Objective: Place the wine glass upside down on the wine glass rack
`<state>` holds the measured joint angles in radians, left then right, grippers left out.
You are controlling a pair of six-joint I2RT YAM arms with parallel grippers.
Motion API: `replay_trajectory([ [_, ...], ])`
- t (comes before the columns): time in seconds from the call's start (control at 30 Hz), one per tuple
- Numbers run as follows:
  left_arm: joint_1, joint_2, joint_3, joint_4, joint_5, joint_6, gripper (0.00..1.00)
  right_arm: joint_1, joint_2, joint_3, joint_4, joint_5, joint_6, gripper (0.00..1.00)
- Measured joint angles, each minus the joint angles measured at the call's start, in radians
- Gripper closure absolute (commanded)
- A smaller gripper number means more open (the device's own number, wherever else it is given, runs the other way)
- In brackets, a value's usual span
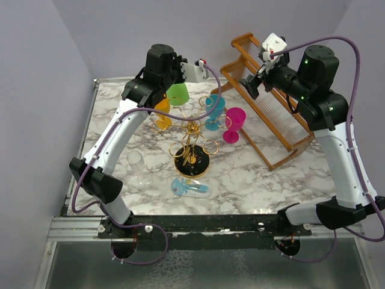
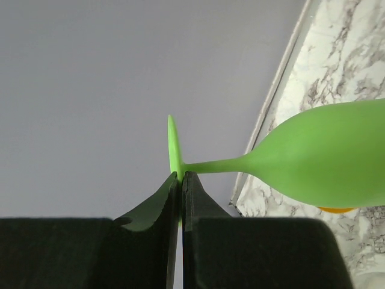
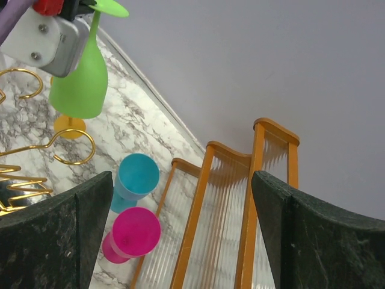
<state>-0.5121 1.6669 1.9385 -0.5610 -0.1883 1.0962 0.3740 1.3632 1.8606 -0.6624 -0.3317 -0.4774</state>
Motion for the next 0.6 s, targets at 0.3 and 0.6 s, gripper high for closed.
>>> replay_trajectory([
  [0.3, -0.021, 0.000, 0.000, -0.126, 0.135, 0.109, 1.00, 0.000, 0.000, -0.013, -0.005, -0.006, -0.001, 0.03],
  [0.6, -0.043, 0.000, 0.002, -0.248, 0.231, 0.257, 1.00, 0.000, -0.003, -0.030, -0.005, -0.019, -0.007, 0.03],
])
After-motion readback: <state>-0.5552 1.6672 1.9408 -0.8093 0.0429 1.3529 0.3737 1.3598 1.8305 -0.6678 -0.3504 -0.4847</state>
